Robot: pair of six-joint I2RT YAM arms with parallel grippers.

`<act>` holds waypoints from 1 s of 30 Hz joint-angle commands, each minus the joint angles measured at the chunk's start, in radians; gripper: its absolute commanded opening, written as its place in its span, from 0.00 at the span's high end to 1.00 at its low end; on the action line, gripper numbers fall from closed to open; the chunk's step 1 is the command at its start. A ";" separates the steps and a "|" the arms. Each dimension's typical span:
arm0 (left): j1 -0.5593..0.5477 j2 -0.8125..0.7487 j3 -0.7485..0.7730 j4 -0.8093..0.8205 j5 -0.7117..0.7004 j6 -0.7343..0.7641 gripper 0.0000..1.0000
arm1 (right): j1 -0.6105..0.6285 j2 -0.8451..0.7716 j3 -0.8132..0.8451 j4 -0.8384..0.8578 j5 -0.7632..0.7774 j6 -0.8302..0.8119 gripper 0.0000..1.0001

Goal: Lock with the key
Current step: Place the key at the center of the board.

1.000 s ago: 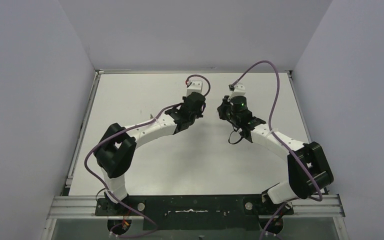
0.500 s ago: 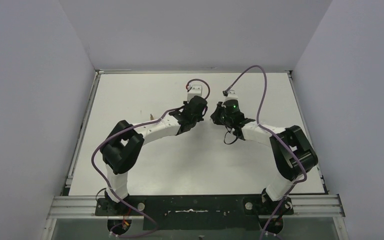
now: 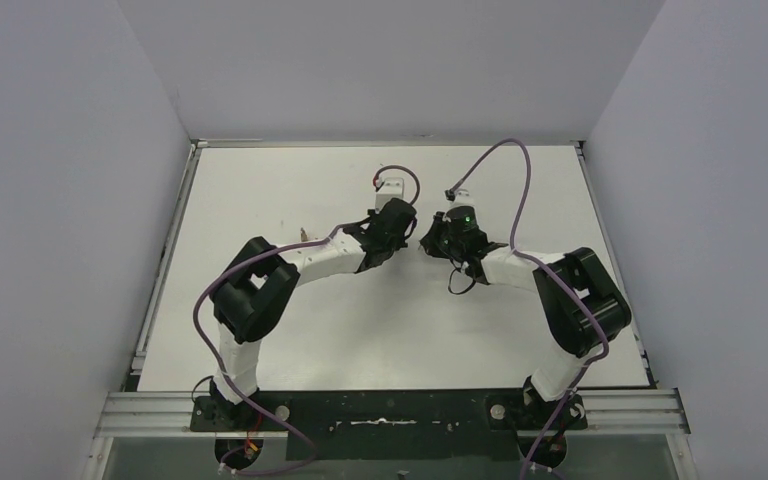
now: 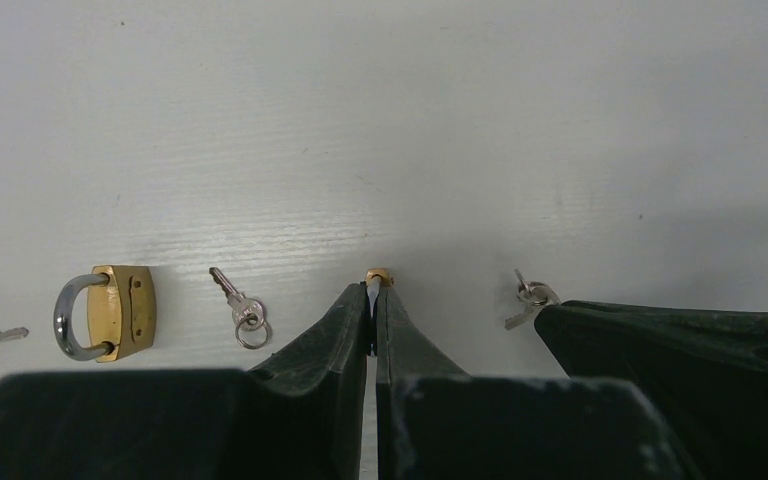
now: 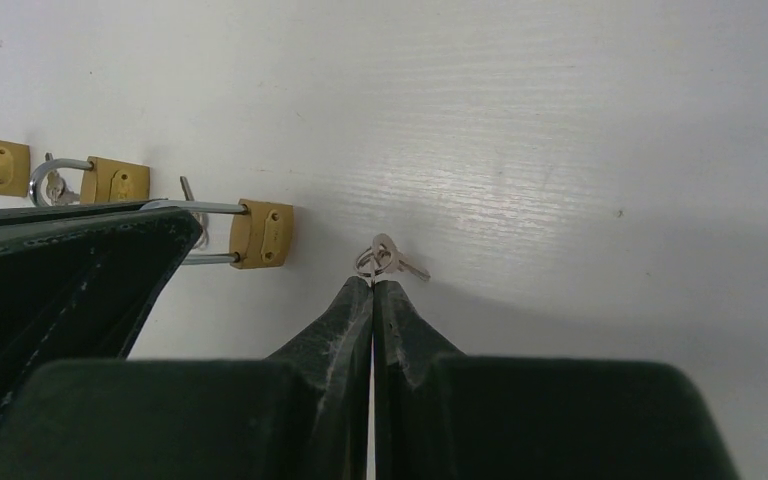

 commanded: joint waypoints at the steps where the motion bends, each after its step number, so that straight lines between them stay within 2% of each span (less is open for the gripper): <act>1: -0.004 0.017 0.021 0.073 -0.005 -0.020 1.00 | -0.004 -0.005 0.003 0.071 -0.002 0.008 1.00; 23: -0.001 0.075 0.115 -0.063 0.031 -0.007 1.00 | -0.007 0.031 0.024 0.081 -0.041 0.017 1.00; 26: -0.002 0.076 0.118 -0.064 0.036 -0.008 1.00 | -0.013 0.036 0.027 0.086 -0.053 0.021 0.95; 30: -0.002 0.076 0.125 -0.069 0.041 -0.004 1.00 | -0.023 0.032 0.029 0.086 -0.056 0.022 0.94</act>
